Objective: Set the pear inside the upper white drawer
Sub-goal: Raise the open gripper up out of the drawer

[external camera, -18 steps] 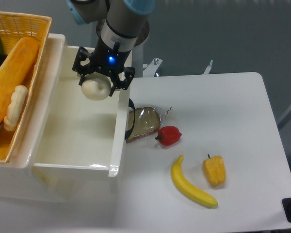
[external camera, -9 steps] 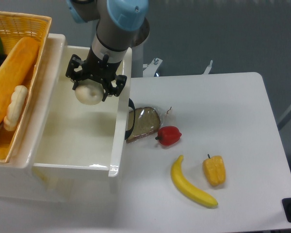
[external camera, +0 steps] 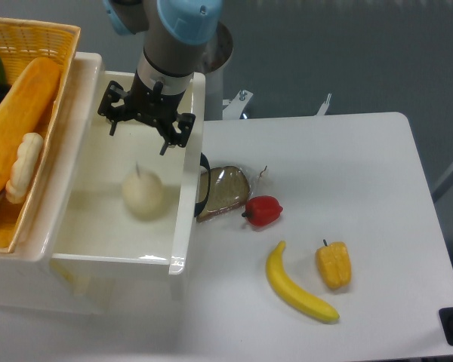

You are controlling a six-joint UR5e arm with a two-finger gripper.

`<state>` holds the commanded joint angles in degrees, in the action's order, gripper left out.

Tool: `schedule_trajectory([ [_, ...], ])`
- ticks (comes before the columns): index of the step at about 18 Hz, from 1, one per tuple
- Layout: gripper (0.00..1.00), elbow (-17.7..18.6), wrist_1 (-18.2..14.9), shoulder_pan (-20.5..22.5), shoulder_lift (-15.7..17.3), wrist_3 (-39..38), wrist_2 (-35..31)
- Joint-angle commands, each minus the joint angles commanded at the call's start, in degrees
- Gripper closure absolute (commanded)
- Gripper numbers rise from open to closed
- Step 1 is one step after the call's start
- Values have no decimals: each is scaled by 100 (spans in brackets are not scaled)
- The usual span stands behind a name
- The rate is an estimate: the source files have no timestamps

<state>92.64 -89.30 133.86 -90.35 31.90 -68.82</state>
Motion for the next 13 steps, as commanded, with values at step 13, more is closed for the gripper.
schedule_trajectory([
  [13, 0, -132, 403, 773, 237, 62, 9],
])
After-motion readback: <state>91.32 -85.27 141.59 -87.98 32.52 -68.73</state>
